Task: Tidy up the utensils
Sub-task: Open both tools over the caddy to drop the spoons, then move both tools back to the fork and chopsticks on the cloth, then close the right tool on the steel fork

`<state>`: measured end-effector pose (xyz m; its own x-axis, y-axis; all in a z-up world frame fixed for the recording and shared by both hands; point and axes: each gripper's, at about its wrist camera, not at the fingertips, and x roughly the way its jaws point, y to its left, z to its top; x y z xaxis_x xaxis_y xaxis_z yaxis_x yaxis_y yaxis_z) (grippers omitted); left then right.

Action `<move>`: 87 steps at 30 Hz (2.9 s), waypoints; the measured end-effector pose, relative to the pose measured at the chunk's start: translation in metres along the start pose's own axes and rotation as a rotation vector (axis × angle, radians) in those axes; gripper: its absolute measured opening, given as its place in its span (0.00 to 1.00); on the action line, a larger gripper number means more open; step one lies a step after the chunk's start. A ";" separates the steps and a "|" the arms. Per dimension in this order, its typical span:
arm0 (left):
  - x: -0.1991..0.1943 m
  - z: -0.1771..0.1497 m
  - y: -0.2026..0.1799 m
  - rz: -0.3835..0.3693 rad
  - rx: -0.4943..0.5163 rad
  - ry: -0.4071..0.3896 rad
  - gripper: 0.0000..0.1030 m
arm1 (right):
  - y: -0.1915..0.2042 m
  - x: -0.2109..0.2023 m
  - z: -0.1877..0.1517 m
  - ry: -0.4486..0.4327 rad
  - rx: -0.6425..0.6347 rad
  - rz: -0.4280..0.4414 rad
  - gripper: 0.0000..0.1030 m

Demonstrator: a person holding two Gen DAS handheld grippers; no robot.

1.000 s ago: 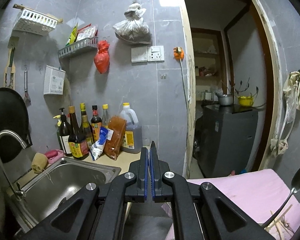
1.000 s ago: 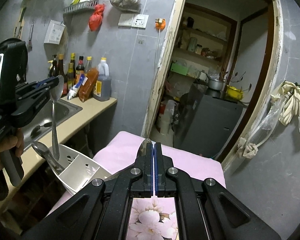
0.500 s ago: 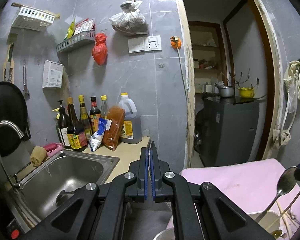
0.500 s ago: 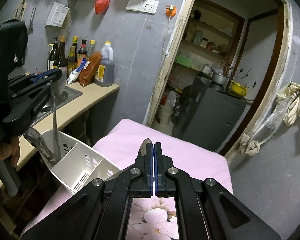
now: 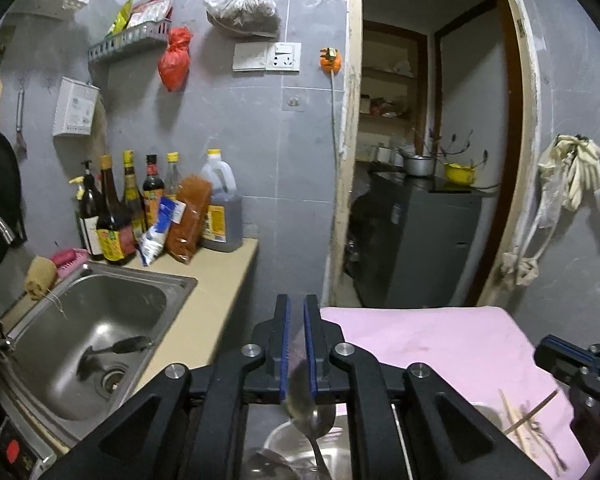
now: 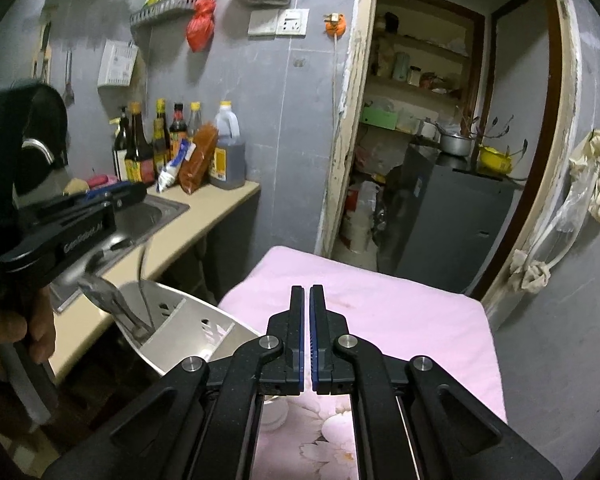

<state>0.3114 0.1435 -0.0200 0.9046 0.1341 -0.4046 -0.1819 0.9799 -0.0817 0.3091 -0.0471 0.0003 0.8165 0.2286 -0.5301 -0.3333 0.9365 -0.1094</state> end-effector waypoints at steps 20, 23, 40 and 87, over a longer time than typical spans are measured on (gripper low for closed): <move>-0.093 0.006 -0.034 -0.157 -0.067 -0.056 0.74 | -0.071 -0.106 -0.011 -0.198 0.197 -0.071 0.53; -0.108 0.006 -0.042 -0.177 -0.062 -0.071 0.88 | -0.085 -0.129 -0.017 -0.243 0.223 -0.092 0.69; -0.156 -0.015 -0.106 -0.247 0.015 -0.125 0.99 | -0.149 -0.204 -0.067 -0.361 0.277 -0.212 0.98; 0.061 -0.163 -0.249 -0.297 0.093 0.354 0.56 | -0.269 0.119 -0.210 0.232 0.313 0.394 0.35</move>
<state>0.3490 -0.1158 -0.1726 0.7222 -0.1968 -0.6631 0.1149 0.9795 -0.1656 0.3969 -0.3277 -0.2102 0.5218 0.5459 -0.6555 -0.4075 0.8346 0.3707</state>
